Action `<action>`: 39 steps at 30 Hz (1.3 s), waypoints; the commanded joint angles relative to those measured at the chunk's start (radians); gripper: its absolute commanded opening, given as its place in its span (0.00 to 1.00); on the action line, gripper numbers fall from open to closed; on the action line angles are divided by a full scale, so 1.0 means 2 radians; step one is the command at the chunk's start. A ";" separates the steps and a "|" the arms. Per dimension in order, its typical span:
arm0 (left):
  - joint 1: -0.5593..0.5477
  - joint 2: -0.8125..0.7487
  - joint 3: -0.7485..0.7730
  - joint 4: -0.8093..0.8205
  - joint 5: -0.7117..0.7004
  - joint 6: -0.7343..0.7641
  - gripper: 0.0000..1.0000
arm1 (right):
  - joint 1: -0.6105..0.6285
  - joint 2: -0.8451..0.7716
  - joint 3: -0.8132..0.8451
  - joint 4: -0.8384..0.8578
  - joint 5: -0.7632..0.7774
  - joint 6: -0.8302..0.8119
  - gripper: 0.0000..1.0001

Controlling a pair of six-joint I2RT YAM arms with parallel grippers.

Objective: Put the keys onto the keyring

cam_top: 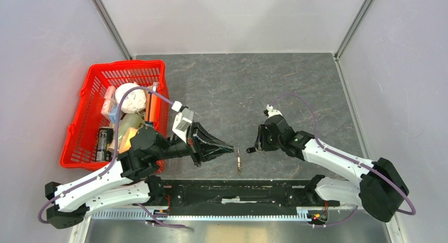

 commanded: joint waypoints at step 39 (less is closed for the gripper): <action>0.000 -0.008 0.005 -0.004 0.024 0.035 0.02 | -0.016 0.111 -0.019 0.088 0.010 0.002 0.35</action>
